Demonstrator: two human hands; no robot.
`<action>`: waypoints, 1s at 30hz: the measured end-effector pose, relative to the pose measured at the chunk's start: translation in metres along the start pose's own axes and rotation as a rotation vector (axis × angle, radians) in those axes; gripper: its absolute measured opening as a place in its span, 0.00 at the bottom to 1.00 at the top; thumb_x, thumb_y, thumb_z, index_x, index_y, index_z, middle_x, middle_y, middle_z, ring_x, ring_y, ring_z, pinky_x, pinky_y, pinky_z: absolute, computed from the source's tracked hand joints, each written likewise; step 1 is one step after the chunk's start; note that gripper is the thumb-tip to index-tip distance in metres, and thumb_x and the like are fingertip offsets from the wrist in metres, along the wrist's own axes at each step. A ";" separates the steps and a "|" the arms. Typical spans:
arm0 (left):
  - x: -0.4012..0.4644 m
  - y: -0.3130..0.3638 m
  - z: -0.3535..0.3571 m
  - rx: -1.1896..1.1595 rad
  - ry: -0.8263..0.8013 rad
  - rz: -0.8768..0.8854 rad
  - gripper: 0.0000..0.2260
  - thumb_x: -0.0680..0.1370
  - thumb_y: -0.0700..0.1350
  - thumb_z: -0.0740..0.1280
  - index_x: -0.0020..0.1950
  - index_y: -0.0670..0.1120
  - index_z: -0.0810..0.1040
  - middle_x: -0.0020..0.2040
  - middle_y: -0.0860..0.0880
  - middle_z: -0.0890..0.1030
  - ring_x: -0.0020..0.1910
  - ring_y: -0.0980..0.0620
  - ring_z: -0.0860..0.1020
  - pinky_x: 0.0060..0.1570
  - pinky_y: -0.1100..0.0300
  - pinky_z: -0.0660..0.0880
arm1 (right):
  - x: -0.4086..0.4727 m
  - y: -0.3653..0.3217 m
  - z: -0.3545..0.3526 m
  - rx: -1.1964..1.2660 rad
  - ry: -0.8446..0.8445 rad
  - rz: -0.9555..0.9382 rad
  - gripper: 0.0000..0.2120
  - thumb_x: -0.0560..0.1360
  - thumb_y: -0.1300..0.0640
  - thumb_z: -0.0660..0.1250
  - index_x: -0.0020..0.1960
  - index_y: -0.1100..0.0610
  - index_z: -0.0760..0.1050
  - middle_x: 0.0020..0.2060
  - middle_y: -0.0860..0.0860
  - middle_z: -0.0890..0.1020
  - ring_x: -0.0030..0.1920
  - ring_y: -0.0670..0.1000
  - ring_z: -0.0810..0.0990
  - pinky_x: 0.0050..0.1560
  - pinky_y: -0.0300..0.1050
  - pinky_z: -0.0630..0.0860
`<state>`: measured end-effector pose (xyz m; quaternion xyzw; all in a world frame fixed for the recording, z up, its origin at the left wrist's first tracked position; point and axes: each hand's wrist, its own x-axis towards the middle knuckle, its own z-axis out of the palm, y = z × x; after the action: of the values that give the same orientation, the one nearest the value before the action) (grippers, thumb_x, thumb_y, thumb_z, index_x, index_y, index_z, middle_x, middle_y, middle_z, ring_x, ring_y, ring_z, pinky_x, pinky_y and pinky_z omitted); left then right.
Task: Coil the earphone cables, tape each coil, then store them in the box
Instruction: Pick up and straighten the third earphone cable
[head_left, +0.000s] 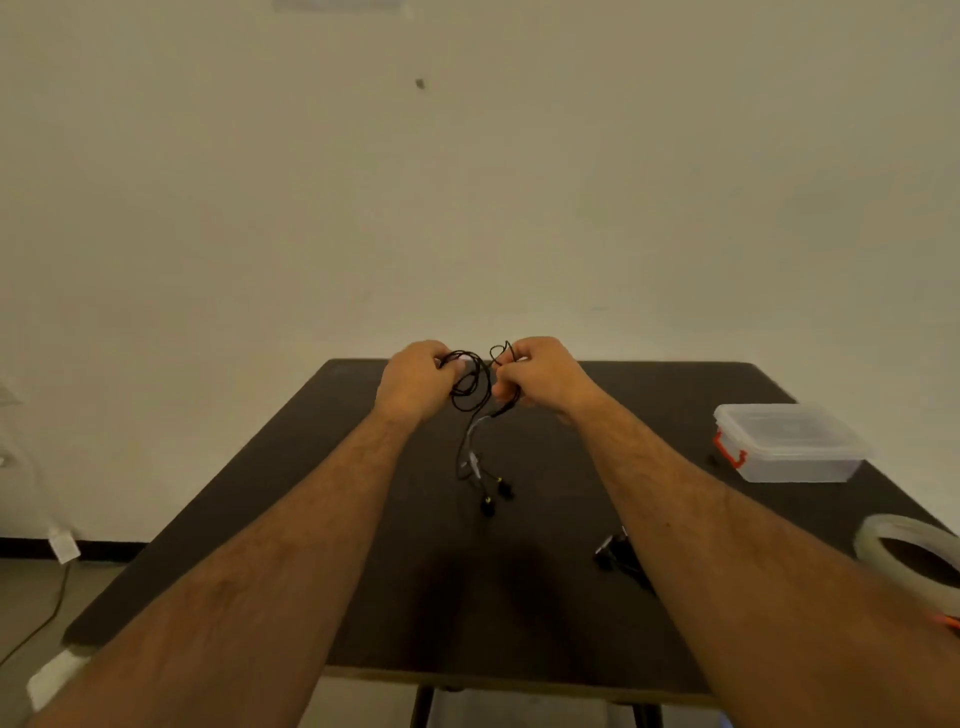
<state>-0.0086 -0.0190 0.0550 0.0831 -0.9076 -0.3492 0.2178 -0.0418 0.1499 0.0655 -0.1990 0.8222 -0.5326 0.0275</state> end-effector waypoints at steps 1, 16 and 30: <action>-0.009 0.017 -0.012 -0.067 0.007 0.006 0.07 0.79 0.51 0.68 0.46 0.48 0.80 0.43 0.47 0.83 0.42 0.48 0.83 0.42 0.51 0.81 | -0.015 -0.017 -0.009 0.018 -0.005 -0.029 0.04 0.76 0.68 0.64 0.46 0.62 0.76 0.34 0.57 0.82 0.29 0.46 0.81 0.26 0.33 0.73; -0.155 0.181 -0.188 -0.221 -0.463 0.167 0.20 0.80 0.46 0.68 0.70 0.44 0.70 0.64 0.45 0.76 0.56 0.46 0.81 0.49 0.50 0.82 | -0.200 -0.207 -0.126 -0.254 0.065 -0.294 0.05 0.80 0.62 0.64 0.45 0.59 0.74 0.31 0.53 0.73 0.25 0.48 0.69 0.23 0.38 0.68; -0.192 0.247 -0.177 -0.549 -0.224 0.457 0.11 0.83 0.48 0.61 0.61 0.44 0.77 0.36 0.51 0.71 0.27 0.58 0.69 0.31 0.62 0.74 | -0.247 -0.264 -0.152 -0.550 0.225 -0.576 0.03 0.75 0.60 0.69 0.47 0.59 0.80 0.32 0.50 0.79 0.31 0.46 0.75 0.32 0.41 0.75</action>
<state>0.2433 0.1170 0.2731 -0.2217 -0.7936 -0.5288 0.2036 0.2250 0.2757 0.3238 -0.3612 0.8426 -0.2972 -0.2670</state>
